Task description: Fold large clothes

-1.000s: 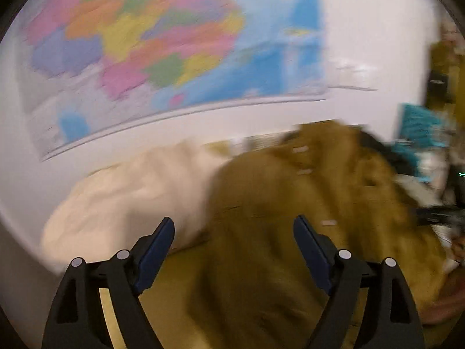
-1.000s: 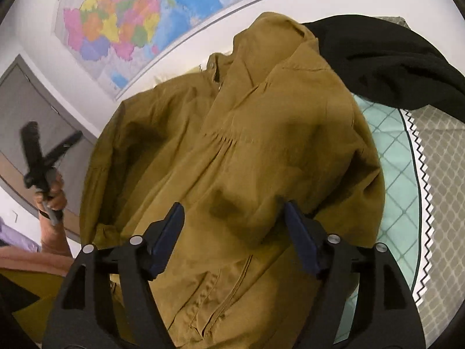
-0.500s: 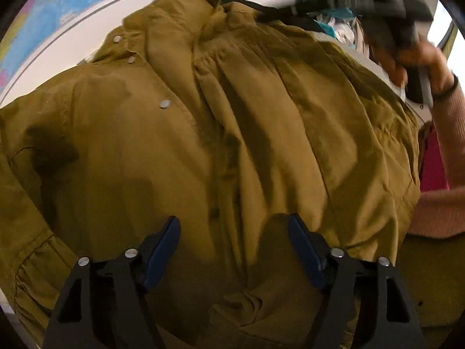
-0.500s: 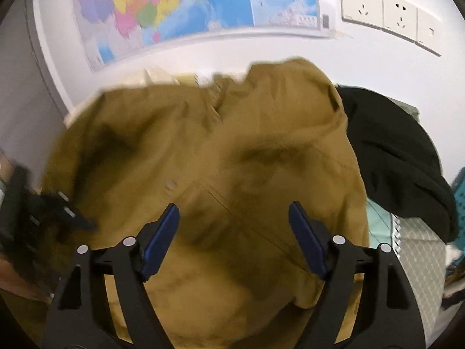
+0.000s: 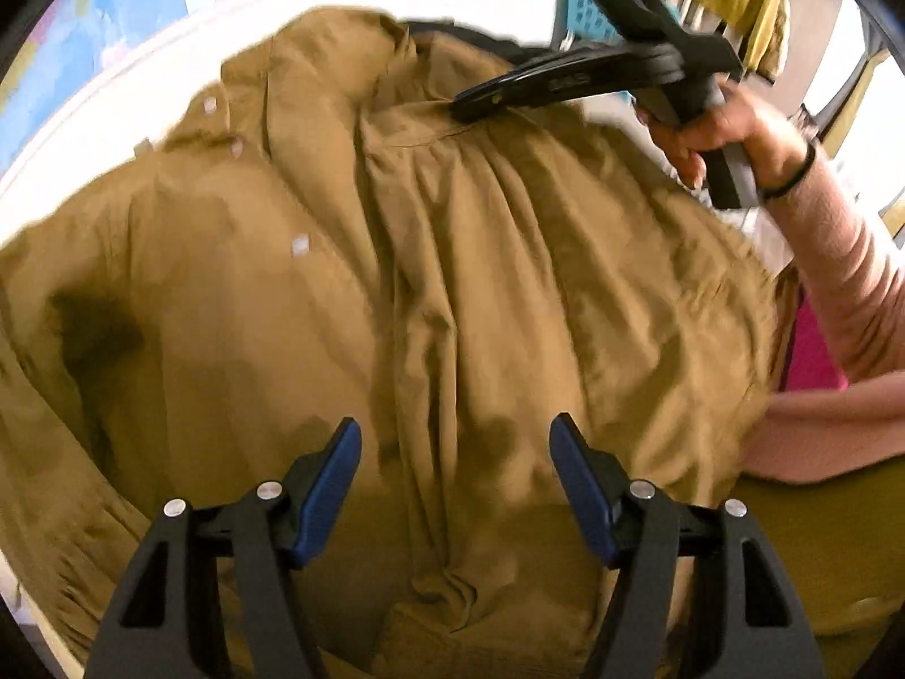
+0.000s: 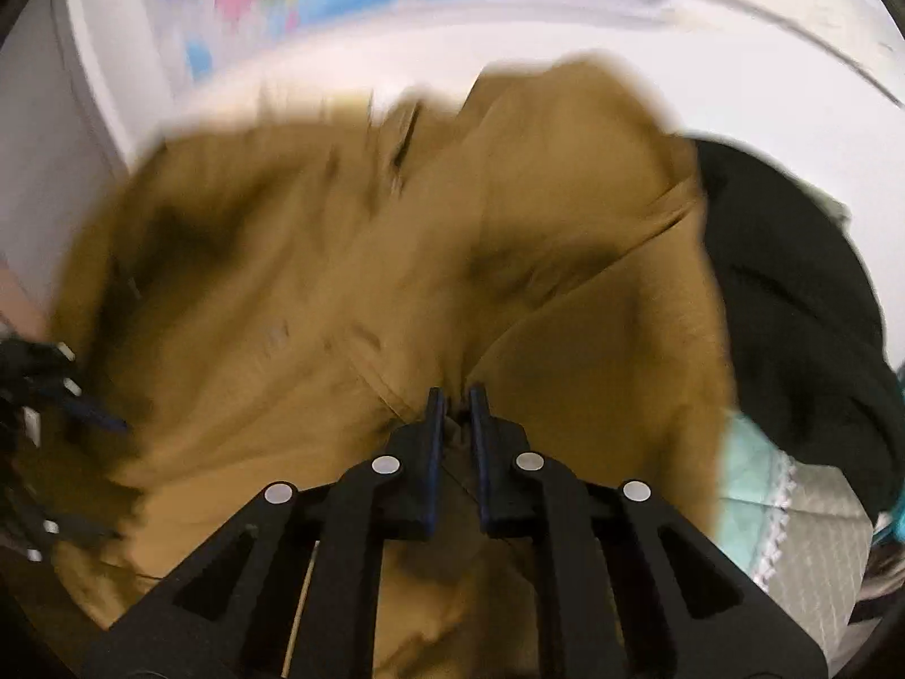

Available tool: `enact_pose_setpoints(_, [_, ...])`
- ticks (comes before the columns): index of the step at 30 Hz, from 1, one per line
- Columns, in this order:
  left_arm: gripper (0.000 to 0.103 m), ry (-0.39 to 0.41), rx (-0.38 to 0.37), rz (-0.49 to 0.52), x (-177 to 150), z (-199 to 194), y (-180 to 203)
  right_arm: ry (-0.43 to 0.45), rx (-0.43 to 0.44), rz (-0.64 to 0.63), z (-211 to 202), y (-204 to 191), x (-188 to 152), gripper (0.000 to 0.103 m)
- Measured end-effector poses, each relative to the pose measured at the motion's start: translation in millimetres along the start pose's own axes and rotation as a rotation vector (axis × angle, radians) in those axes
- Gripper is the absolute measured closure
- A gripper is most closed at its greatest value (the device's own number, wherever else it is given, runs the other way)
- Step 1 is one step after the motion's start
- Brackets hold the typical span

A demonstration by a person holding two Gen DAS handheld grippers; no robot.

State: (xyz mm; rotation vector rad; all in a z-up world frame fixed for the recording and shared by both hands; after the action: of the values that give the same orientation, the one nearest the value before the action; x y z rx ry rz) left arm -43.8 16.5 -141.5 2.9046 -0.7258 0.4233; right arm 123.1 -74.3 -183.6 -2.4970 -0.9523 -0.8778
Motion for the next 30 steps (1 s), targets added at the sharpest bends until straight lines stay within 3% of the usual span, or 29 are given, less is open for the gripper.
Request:
enact_pose_setpoints(2, [0.033, 0.046, -0.011, 0.013, 11, -14, 0, 0.093, 0.029, 0.070, -37, 21, 3, 0.096])
enact_pose_setpoints(4, [0.023, 0.092, -0.016, 0.027, 25, -24, 0, 0.182, 0.054, 0.156, -74, 51, 4, 0.097])
enact_pose_setpoints(6, [0.018, 0.107, -0.029, 0.044, 40, -23, 2, 0.266, 0.040, 0.261, -104, 89, 0, 0.097])
enact_pose_setpoints(8, [0.015, 0.087, -0.043, 0.034, 49, -11, -2, 0.305, 0.074, 0.390, -115, 131, -12, 0.097])
enact_pose_setpoints(10, [0.015, 0.048, -0.106, 0.025, 58, 9, -4, 0.270, 0.064, 0.481, -102, 162, -28, 0.095])
enact_pose_setpoints(11, [0.015, 0.027, -0.137, 0.021, 61, 18, -3, 0.234, 0.038, 0.536, -90, 177, -40, 0.085])
enact_pose_setpoints(12, [0.015, -0.001, -0.176, 0.024, 65, 29, 2, 0.201, 0.033, 0.573, -82, 185, -46, 0.067])
enact_pose_setpoints(14, [0.015, -0.031, -0.213, 0.043, 68, 41, 12, 0.167, 0.021, 0.642, -71, 194, -63, 0.044])
enact_pose_setpoints(15, [0.017, -0.053, -0.210, 0.061, 70, 51, 19, 0.178, 0.009, 0.624, -76, 190, -67, 0.039])
enact_pose_setpoints(16, [0.027, -0.070, -0.204, 0.075, 72, 56, 23, 0.192, -0.018, 0.609, -83, 186, -69, 0.035])
enact_pose_setpoints(17, [0.033, -0.086, -0.205, 0.085, 73, 62, 26, 0.219, -0.058, 0.592, -93, 178, -70, 0.023])
enact_pose_setpoints(20, [0.050, -0.086, -0.173, 0.090, 86, 74, 24, 0.265, -0.099, 0.492, -112, 148, -66, 0.022])
enact_pose_setpoints(22, [0.073, -0.062, -0.177, 0.071, 95, 71, 17, 0.285, -0.108, 0.385, -123, 114, -65, 0.020])
enact_pose_setpoints(23, [0.076, -0.047, -0.194, 0.062, 101, 67, 13, 0.283, -0.102, 0.316, -124, 96, -64, 0.018])
enact_pose_setpoints(26, [0.085, 0.076, -0.182, 0.024, 126, 28, -2, 0.266, -0.150, 0.237, -123, 77, -64, 0.015])
enact_pose_setpoints(30, [0.086, 0.281, -0.129, -0.030, 158, -55, -42, 0.290, -0.097, 0.278, -127, 84, -52, 0.015])
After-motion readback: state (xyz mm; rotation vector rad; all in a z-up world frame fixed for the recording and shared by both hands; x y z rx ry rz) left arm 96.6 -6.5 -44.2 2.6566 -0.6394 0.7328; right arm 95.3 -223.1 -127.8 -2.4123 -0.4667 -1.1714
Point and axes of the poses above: each gripper's, at about its wrist camera, not at the fingertips, and z roughly the way its jaws point, y to its right, x to its top, the point moved 9 cm from there along z, roughly the way its jaws point, and after that the axes turned 11 degrees about -y, right-handed, at the moved point
